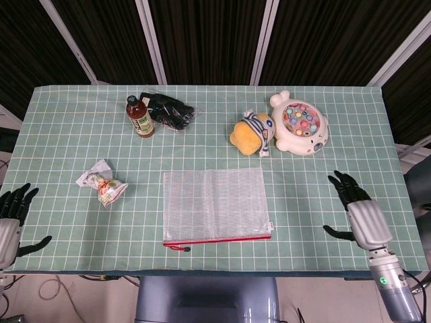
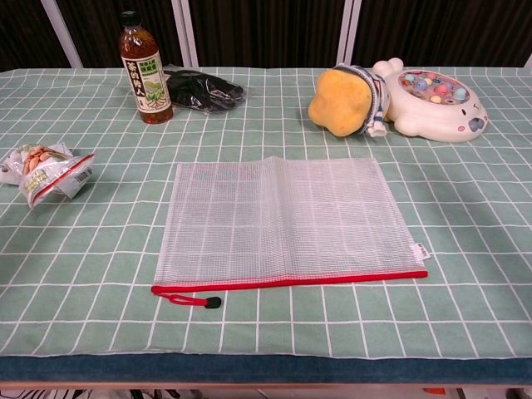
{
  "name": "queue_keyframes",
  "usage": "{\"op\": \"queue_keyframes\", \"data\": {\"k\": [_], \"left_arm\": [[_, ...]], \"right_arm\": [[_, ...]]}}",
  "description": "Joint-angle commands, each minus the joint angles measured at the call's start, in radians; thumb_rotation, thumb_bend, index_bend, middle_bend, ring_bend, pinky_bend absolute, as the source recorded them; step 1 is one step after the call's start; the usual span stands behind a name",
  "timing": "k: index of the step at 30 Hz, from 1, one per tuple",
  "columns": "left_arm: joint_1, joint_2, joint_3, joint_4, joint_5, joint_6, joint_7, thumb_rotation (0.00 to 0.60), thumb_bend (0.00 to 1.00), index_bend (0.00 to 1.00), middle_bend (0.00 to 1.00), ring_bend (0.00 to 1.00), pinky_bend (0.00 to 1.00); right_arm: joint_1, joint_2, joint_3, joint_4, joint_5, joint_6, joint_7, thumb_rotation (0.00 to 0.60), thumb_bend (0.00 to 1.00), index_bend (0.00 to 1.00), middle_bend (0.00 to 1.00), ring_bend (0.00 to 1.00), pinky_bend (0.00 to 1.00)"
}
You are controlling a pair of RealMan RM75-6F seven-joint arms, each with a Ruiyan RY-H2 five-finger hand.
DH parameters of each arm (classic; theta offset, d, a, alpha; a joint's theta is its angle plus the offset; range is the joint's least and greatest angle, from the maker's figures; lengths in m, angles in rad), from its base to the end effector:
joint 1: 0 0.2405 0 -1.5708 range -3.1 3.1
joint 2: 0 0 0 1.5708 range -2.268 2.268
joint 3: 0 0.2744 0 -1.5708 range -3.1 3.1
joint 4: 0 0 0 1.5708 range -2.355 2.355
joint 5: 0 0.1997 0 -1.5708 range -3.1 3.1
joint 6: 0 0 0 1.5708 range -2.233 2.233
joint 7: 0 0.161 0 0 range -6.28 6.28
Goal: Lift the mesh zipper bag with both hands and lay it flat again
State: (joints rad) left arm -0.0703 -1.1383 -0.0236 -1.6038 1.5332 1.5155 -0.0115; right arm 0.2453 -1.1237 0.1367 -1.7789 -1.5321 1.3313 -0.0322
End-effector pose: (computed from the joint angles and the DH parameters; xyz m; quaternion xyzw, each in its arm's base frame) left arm -0.3218 0.1886 0.1692 -0.5959 -0.3903 -0.3986 0.5776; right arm -0.2452 -0.2539 0.1506 0.6341 -0.3849 0.4602 0.4879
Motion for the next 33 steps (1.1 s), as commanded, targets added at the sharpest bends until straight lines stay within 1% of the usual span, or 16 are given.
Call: {"op": "queue_keyframes", "data": {"k": [1, 4, 6, 8, 10, 11, 13, 14, 15, 17, 19, 21, 22, 25, 28, 33], "left_arm": [[0.001, 0.000, -0.002, -0.002, -0.006, -0.002, 0.009, 0.600, 0.08, 0.00, 0.00, 0.00, 0.00], [0.000, -0.002, -0.002, -0.002, -0.007, -0.002, 0.021, 0.600, 0.08, 0.00, 0.00, 0.00, 0.00], [0.000, -0.003, -0.003, -0.002, -0.007, -0.001, 0.027, 0.600, 0.08, 0.00, 0.00, 0.00, 0.00], [0.001, -0.004, -0.003, -0.003, -0.009, -0.002, 0.030, 0.600, 0.08, 0.00, 0.00, 0.00, 0.00], [0.000, -0.005, -0.004, -0.003, -0.011, -0.003, 0.032, 0.600, 0.08, 0.00, 0.00, 0.00, 0.00], [0.000, -0.005, -0.004, -0.004, -0.013, -0.004, 0.033, 0.600, 0.08, 0.00, 0.00, 0.00, 0.00], [-0.001, -0.005, -0.005, -0.004, -0.015, -0.006, 0.035, 0.600, 0.08, 0.00, 0.00, 0.00, 0.00], [-0.001, -0.005, -0.006, -0.005, -0.016, -0.007, 0.035, 0.600, 0.08, 0.00, 0.00, 0.00, 0.00], [-0.002, -0.005, -0.006, -0.005, -0.017, -0.008, 0.036, 0.600, 0.08, 0.00, 0.00, 0.00, 0.00], [-0.003, -0.005, -0.007, -0.004, -0.016, -0.008, 0.037, 0.600, 0.08, 0.00, 0.00, 0.00, 0.00], [-0.003, -0.006, -0.007, -0.003, -0.014, -0.006, 0.036, 0.600, 0.08, 0.00, 0.00, 0.00, 0.00], [-0.003, -0.005, -0.007, -0.002, -0.012, -0.006, 0.031, 0.600, 0.08, 0.00, 0.00, 0.00, 0.00], [-0.003, -0.005, -0.007, -0.001, -0.010, -0.005, 0.028, 0.600, 0.08, 0.00, 0.00, 0.00, 0.00], [-0.004, -0.004, -0.006, 0.004, -0.007, -0.006, 0.019, 0.600, 0.08, 0.00, 0.00, 0.00, 0.00], [-0.006, -0.003, -0.006, 0.006, -0.006, -0.007, 0.009, 0.600, 0.08, 0.00, 0.00, 0.00, 0.00], [-0.009, 0.000, -0.006, 0.008, -0.005, -0.012, -0.010, 0.600, 0.08, 0.00, 0.00, 0.00, 0.00]], "right_arm": [[0.060, -0.022, 0.021, -0.092, 0.017, -0.082, -0.075, 0.600, 0.13, 0.00, 0.03, 0.06, 0.31], [0.114, -0.049, 0.031, -0.157, 0.056, -0.158, -0.128, 0.600, 0.13, 0.00, 0.06, 0.07, 0.32], [0.137, -0.065, 0.040, -0.182, 0.084, -0.185, -0.150, 0.600, 0.13, 0.00, 0.09, 0.09, 0.33], [0.166, -0.091, 0.050, -0.210, 0.119, -0.216, -0.175, 0.600, 0.14, 0.00, 0.13, 0.12, 0.35], [0.186, -0.112, 0.058, -0.227, 0.142, -0.233, -0.196, 0.600, 0.14, 0.00, 0.19, 0.18, 0.38], [0.196, -0.123, 0.062, -0.234, 0.151, -0.240, -0.207, 0.600, 0.15, 0.00, 0.25, 0.24, 0.41], [0.222, -0.156, 0.072, -0.245, 0.170, -0.252, -0.239, 0.600, 0.16, 0.00, 0.44, 0.44, 0.53], [0.235, -0.172, 0.076, -0.247, 0.174, -0.259, -0.254, 0.600, 0.16, 0.00, 0.51, 0.51, 0.58], [0.253, -0.197, 0.083, -0.245, 0.183, -0.265, -0.279, 0.600, 0.18, 0.02, 0.61, 0.62, 0.66], [0.293, -0.255, 0.098, -0.229, 0.204, -0.279, -0.326, 0.600, 0.20, 0.07, 0.75, 0.76, 0.78], [0.325, -0.305, 0.109, -0.212, 0.233, -0.291, -0.359, 0.600, 0.22, 0.16, 0.86, 0.87, 0.88], [0.359, -0.363, 0.119, -0.188, 0.270, -0.299, -0.395, 0.600, 0.23, 0.21, 0.92, 0.93, 0.93], [0.375, -0.393, 0.122, -0.175, 0.293, -0.304, -0.412, 0.600, 0.24, 0.23, 0.95, 0.96, 0.95], [0.408, -0.460, 0.124, -0.141, 0.351, -0.307, -0.455, 0.600, 0.24, 0.29, 1.00, 1.00, 0.99], [0.441, -0.532, 0.118, -0.096, 0.414, -0.309, -0.498, 0.600, 0.25, 0.36, 1.00, 1.00, 1.00], [0.477, -0.621, 0.108, -0.046, 0.512, -0.307, -0.538, 0.600, 0.27, 0.42, 1.00, 1.00, 1.00]]}}
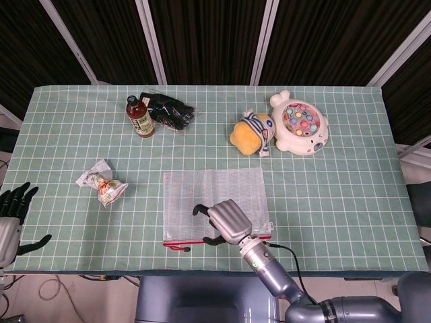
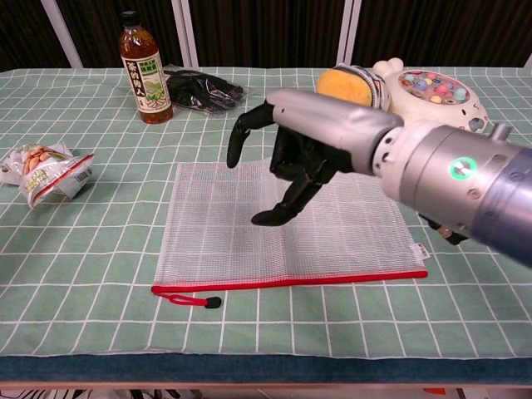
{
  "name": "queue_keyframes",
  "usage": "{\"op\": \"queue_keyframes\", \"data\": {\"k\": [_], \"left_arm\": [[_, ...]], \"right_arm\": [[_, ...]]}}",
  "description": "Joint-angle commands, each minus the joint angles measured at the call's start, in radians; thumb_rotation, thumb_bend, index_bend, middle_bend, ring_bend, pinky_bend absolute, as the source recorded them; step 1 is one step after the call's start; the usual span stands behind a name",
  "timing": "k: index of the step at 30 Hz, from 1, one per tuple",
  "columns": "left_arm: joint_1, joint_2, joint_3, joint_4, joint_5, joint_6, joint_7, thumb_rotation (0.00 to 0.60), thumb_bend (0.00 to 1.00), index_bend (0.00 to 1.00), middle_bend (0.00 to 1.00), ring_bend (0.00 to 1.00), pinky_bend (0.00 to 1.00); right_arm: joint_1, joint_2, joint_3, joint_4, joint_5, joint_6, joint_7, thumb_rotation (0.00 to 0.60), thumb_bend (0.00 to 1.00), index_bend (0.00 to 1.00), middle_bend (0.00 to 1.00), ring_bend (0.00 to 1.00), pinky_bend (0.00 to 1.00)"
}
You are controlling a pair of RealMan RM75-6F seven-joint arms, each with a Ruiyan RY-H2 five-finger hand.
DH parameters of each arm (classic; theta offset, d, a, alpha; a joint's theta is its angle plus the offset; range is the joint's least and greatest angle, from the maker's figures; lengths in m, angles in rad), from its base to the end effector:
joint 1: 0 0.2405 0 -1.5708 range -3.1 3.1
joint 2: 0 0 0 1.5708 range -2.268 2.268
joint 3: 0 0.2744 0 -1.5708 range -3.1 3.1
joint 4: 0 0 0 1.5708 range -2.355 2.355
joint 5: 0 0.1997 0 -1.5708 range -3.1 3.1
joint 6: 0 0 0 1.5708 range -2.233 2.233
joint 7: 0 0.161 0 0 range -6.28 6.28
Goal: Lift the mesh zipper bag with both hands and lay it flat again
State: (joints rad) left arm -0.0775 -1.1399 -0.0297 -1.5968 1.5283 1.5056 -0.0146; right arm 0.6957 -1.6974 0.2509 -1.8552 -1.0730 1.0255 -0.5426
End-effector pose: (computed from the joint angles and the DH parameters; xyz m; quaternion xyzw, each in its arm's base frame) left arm -0.3224 0.1922 0.1690 -0.5969 -0.3897 -0.3981 0.5774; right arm -0.0509 -0.2890 -0.0412 0.7251 -0.4375 0.4538 0.2771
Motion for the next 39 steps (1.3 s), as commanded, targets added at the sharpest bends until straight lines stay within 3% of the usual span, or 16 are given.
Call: {"op": "queue_keyframes", "data": {"k": [1, 12, 24, 39], "left_arm": [[-0.002, 0.002, -0.001, 0.002, 0.000, -0.003, -0.011, 0.600, 0.08, 0.00, 0.00, 0.00, 0.00], [-0.007, 0.005, 0.001, 0.013, 0.011, -0.004, -0.040, 0.600, 0.08, 0.00, 0.00, 0.00, 0.00], [-0.011, 0.007, 0.003, 0.019, 0.018, -0.005, -0.057, 0.600, 0.08, 0.00, 0.00, 0.00, 0.00], [-0.013, 0.003, 0.003, 0.020, 0.016, -0.006, -0.056, 0.600, 0.08, 0.00, 0.00, 0.00, 0.00]], "right_arm": [[0.032, -0.064, -0.009, 0.035, 0.069, 0.002, -0.035, 0.600, 0.28, 0.44, 1.00, 1.00, 1.00], [0.081, -0.209, -0.038, 0.085, 0.185, 0.057, -0.127, 0.600, 0.30, 0.48, 1.00, 1.00, 1.00], [0.095, -0.302, -0.076, 0.168, 0.260, 0.092, -0.177, 0.600, 0.35, 0.48, 1.00, 1.00, 1.00], [0.101, -0.388, -0.058, 0.268, 0.288, 0.099, -0.168, 0.600, 0.40, 0.48, 1.00, 1.00, 1.00]]}}
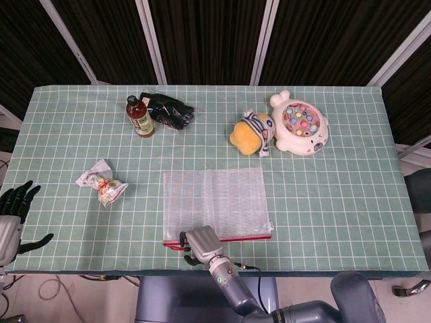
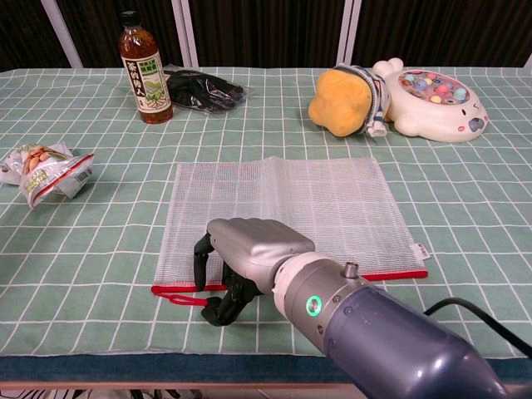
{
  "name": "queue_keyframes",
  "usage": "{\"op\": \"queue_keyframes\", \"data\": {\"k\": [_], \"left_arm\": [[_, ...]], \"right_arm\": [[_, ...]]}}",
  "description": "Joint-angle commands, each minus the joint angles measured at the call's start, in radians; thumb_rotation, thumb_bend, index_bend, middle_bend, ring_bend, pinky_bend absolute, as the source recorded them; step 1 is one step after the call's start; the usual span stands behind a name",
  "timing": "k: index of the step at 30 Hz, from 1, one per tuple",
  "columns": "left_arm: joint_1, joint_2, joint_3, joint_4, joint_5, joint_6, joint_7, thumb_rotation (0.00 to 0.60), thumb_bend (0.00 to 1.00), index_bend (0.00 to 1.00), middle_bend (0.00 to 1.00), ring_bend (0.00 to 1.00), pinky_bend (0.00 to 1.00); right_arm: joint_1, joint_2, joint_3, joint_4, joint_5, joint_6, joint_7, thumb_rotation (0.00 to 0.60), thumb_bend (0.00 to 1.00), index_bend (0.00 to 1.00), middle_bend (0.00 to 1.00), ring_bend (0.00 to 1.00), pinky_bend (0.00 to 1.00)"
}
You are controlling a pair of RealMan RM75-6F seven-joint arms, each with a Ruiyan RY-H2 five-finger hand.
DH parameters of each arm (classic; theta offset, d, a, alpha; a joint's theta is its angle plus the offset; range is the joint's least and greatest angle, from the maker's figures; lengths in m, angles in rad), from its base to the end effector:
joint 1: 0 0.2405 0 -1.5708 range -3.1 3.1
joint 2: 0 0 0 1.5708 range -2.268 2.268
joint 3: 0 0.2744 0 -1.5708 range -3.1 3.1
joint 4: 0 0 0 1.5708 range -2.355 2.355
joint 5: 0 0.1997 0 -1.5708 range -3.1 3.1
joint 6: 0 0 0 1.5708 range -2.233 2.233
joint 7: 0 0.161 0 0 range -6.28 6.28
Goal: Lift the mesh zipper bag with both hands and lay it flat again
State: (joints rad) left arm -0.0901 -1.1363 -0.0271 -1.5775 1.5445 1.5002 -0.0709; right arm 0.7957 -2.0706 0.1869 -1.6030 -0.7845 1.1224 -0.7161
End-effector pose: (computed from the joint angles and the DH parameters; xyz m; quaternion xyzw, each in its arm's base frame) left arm -0.3221 0.1960 0.1697 -0.5987 -0.3949 -0.4114 0.5625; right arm -0.0346 -0.2517 -0.1545 0.7386 -0.4976 0.3522 0.2876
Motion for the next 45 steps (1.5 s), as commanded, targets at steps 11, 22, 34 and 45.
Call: {"op": "queue_keyframes", "data": {"k": [11, 22, 34, 45], "left_arm": [[-0.002, -0.002, -0.002, 0.002, -0.003, -0.001, -0.006, 0.600, 0.08, 0.00, 0.00, 0.00, 0.00], [-0.004, -0.003, -0.003, 0.004, -0.006, -0.002, -0.011, 0.600, 0.08, 0.00, 0.00, 0.00, 0.00], [-0.004, -0.002, -0.003, 0.005, -0.005, -0.002, -0.016, 0.600, 0.08, 0.00, 0.00, 0.00, 0.00], [-0.005, -0.003, -0.004, 0.006, -0.006, -0.002, -0.020, 0.600, 0.08, 0.00, 0.00, 0.00, 0.00]], "right_arm": [[0.002, -0.059, 0.018, 0.070, 0.009, -0.004, 0.009, 0.600, 0.42, 0.48, 1.00, 1.00, 1.00], [-0.005, -0.091, 0.022, 0.112, 0.005, -0.010, 0.022, 0.600, 0.44, 0.48, 1.00, 1.00, 1.00], [-0.021, -0.108, 0.016, 0.127, 0.002, -0.012, 0.023, 0.600, 0.48, 0.50, 1.00, 1.00, 1.00], [-0.032, -0.107, 0.016, 0.122, -0.001, -0.014, 0.021, 0.600, 0.55, 0.52, 1.00, 1.00, 1.00]]}}
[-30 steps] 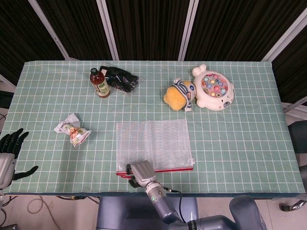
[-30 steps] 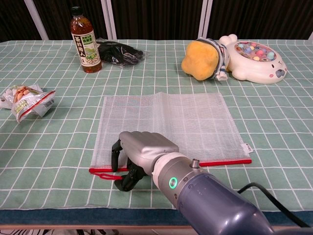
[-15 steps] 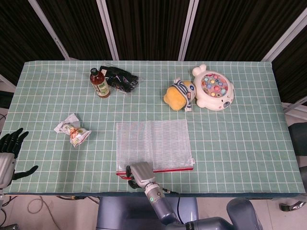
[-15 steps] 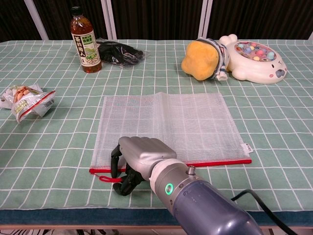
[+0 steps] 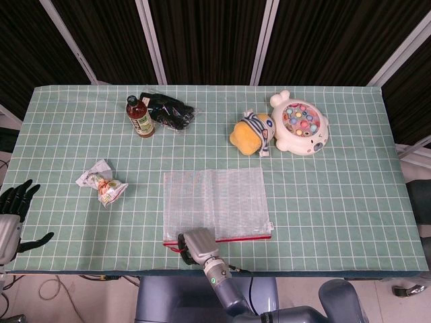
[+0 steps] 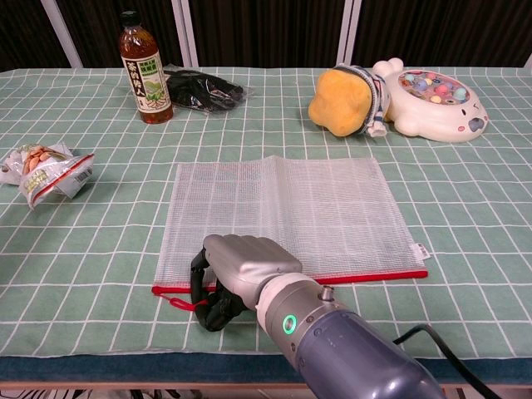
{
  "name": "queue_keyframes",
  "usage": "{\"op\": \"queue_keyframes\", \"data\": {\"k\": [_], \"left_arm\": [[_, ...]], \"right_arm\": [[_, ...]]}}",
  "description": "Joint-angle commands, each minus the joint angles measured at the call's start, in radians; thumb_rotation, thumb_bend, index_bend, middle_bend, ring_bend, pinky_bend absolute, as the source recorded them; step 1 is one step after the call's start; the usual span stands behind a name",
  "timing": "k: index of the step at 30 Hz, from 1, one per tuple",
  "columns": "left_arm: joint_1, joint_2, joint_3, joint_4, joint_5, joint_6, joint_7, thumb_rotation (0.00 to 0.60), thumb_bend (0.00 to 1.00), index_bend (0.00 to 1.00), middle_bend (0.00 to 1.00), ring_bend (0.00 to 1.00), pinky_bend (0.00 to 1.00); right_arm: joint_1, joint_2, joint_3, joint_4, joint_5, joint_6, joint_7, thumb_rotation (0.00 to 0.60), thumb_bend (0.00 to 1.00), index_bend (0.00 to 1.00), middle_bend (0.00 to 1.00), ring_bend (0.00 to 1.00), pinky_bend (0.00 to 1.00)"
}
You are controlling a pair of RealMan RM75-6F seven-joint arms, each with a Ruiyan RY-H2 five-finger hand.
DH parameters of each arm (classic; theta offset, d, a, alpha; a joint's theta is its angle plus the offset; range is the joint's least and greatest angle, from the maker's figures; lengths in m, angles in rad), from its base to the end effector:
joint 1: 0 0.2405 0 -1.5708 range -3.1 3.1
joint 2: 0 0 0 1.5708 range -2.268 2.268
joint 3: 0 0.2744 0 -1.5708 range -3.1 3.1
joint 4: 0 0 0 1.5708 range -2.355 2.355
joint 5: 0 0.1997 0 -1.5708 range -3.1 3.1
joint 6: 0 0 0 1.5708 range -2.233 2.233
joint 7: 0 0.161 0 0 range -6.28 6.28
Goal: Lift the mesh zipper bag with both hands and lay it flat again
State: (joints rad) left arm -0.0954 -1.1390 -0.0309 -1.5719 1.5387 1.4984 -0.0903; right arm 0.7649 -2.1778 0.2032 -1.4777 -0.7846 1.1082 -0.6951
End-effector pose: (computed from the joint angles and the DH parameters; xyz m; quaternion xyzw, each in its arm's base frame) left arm -0.3226 0.1986 0.1700 -0.5942 -0.3989 -0.4172 0.5601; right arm -0.0355 -0.2453 -0.1813 0.7212 -0.5236 0.3442 0.2953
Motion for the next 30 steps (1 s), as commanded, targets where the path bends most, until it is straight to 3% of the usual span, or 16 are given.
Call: {"op": "queue_keyframes", "data": {"k": [1, 9, 17, 30], "left_arm": [[0.000, 0.000, 0.000, 0.000, 0.000, 0.000, -0.001, 0.600, 0.08, 0.00, 0.00, 0.00, 0.00], [0.001, 0.000, 0.001, -0.001, -0.001, 0.001, 0.002, 0.600, 0.08, 0.00, 0.00, 0.00, 0.00], [0.003, 0.001, -0.002, -0.012, -0.013, -0.001, 0.009, 0.600, 0.08, 0.00, 0.00, 0.00, 0.00], [-0.035, 0.058, -0.051, -0.148, -0.061, -0.039, 0.067, 0.600, 0.08, 0.10, 0.00, 0.00, 0.00]], "right_arm": [[-0.003, 0.002, 0.000, -0.005, -0.002, 0.002, -0.001, 0.600, 0.56, 0.52, 1.00, 1.00, 1.00], [-0.012, 0.025, -0.004, -0.046, -0.019, 0.017, -0.010, 0.600, 0.57, 0.54, 1.00, 1.00, 1.00], [-0.013, 0.093, 0.033, -0.147, -0.050, 0.045, -0.026, 0.600, 0.57, 0.55, 1.00, 1.00, 1.00], [0.033, 0.258, 0.189, -0.303, -0.004, 0.076, -0.094, 0.600, 0.57, 0.56, 1.00, 1.00, 1.00]]}}
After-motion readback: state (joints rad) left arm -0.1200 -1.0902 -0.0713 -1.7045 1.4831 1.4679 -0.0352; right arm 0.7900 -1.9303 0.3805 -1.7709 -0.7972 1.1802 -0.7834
